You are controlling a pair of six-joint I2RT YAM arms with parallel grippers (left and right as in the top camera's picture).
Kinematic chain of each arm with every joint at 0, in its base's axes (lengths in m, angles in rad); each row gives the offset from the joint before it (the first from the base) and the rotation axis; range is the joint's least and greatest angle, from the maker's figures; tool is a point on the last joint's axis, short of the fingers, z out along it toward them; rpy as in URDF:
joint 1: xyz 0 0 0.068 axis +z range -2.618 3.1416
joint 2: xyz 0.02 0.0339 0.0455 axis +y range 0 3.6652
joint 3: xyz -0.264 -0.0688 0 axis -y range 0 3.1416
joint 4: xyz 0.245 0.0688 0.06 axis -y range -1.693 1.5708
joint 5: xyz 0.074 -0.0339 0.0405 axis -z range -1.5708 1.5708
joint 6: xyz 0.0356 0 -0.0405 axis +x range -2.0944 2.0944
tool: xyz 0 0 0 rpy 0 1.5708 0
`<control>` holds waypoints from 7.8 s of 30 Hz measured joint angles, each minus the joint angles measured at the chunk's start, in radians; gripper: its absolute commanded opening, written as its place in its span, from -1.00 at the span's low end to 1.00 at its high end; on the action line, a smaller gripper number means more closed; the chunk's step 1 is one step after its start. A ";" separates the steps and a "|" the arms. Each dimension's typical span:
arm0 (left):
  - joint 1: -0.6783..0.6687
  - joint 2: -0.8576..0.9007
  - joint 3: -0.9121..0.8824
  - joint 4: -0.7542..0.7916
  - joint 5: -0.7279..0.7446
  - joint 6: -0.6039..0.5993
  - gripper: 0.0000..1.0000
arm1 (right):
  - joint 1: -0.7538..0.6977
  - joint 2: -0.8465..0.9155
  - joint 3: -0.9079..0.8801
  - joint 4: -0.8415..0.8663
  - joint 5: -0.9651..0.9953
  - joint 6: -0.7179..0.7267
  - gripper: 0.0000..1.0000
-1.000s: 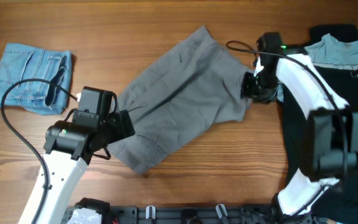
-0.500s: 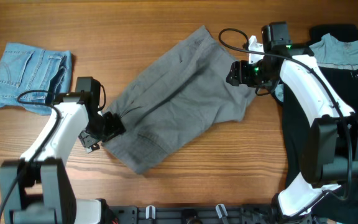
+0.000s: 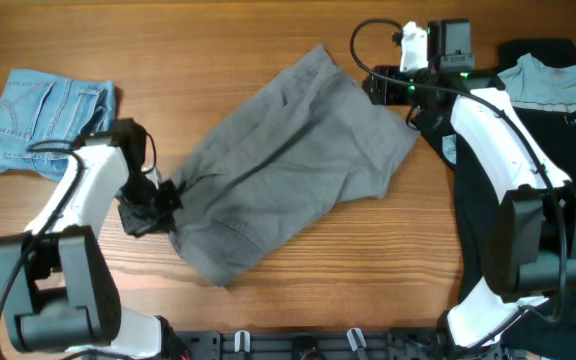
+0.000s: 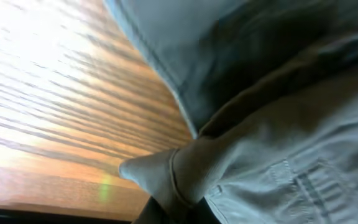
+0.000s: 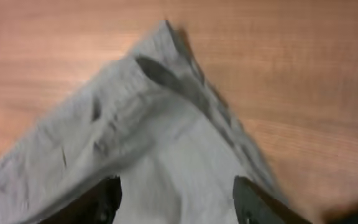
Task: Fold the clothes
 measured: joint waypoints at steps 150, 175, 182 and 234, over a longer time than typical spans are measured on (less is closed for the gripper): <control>0.261 -0.065 0.074 0.237 0.151 0.169 0.00 | -0.093 -0.036 -0.240 0.524 -0.393 0.155 -0.91; 0.260 0.083 0.037 0.487 0.331 0.169 -0.92 | -0.092 -0.036 -0.240 0.512 -0.380 0.173 -0.91; 0.352 0.058 0.035 0.408 0.343 0.169 -0.92 | -0.090 -0.036 -0.240 0.514 -0.339 0.189 -0.92; 0.324 -0.012 -0.009 0.496 0.276 0.097 -0.02 | -0.022 0.032 -0.240 0.638 -0.074 0.246 0.99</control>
